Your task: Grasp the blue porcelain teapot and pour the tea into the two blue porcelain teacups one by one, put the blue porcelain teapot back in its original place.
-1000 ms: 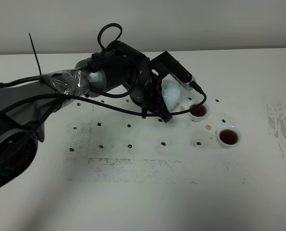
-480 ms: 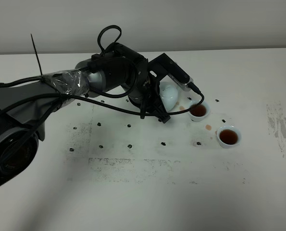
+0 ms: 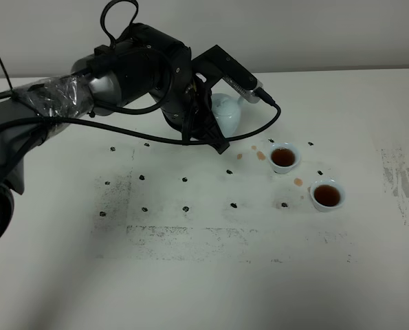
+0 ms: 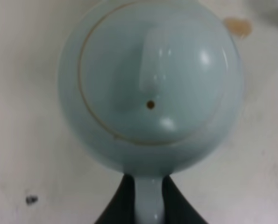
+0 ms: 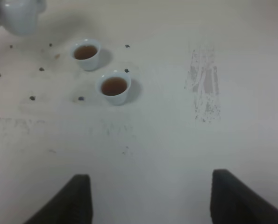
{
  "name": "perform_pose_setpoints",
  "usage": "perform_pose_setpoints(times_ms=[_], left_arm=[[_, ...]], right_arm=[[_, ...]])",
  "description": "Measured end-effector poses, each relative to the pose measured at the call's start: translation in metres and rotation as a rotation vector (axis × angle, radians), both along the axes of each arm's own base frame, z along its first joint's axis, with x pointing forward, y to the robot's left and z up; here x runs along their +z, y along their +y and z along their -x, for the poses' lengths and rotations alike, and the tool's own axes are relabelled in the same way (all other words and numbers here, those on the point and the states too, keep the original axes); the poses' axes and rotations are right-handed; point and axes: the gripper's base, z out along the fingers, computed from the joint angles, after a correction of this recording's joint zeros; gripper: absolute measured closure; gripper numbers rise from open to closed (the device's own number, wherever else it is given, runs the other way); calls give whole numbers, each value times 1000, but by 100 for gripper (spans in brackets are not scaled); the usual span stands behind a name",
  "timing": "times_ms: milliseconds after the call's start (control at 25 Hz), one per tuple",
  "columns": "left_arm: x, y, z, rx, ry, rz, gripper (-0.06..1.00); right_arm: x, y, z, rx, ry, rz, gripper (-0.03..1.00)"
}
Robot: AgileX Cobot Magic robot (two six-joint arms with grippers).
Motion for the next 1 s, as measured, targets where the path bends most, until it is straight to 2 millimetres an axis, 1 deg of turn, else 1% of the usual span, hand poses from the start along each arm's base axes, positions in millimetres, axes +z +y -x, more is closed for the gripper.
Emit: perform_pose_setpoints(times_ms=[160,320,480,600,760,1000], left_arm=[[7,8,4,16,42,-28,90],[17,19,11,30,44,-26,90],[12,38,24,58,61,-18,90],[5,57,38,109,68,18,90],[-3,89,55,204,56,58,90],[-24,134,80,368,78,85,90]], right_arm=[[0,0,0,0,0,0,44],[0,0,0,0,0,0,44],[0,0,0,0,0,0,44],[0,0,0,0,0,0,44],[0,0,0,0,0,0,44],[0,0,0,1,0,-1,44]])
